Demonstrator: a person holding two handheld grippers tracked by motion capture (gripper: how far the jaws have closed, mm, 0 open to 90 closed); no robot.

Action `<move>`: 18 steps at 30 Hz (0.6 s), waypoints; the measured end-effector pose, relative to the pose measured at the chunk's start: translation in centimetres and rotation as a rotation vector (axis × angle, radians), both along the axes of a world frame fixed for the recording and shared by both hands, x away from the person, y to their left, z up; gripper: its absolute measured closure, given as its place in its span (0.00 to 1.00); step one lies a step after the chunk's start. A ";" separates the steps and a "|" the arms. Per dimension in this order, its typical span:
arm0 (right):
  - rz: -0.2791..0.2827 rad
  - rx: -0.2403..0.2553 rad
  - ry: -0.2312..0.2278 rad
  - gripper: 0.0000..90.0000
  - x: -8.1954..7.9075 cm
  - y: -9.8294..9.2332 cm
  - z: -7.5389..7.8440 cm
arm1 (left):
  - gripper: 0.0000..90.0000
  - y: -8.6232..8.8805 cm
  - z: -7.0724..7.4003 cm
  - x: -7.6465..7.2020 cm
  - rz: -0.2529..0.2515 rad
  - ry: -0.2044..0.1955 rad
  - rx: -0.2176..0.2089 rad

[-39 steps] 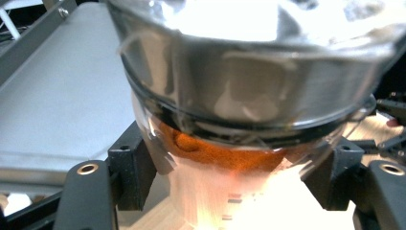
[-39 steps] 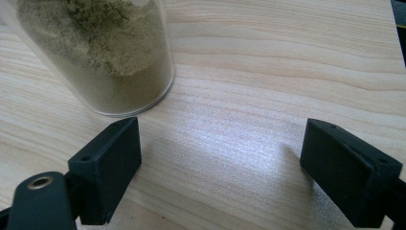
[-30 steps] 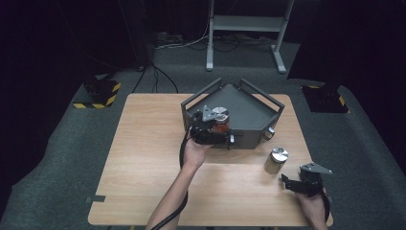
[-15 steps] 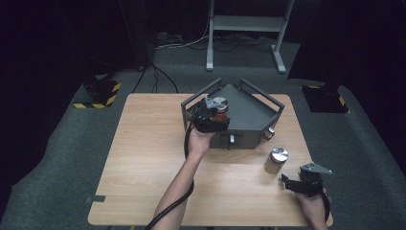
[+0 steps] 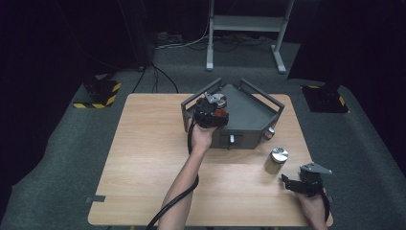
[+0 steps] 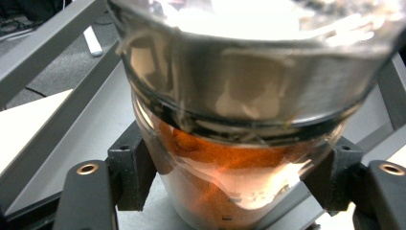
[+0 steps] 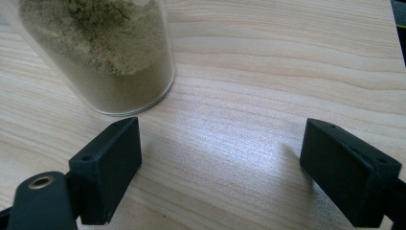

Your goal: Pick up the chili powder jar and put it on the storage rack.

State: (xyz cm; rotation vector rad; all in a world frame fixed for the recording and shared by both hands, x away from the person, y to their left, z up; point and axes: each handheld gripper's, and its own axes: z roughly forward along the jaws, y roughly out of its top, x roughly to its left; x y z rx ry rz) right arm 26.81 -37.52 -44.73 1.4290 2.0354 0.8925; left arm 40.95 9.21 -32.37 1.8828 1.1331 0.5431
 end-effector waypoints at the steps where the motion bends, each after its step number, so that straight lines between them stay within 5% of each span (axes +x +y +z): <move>1: 0.001 0.000 0.000 0.16 0.0 0.0 0.0 | 0.34 -0.1 -0.1 0.0 0.003 0.003 0.000; 18: -0.002 0.000 -0.001 0.16 0.0 0.0 0.0 | 0.33 -0.9 -0.9 0.1 0.010 -0.009 0.024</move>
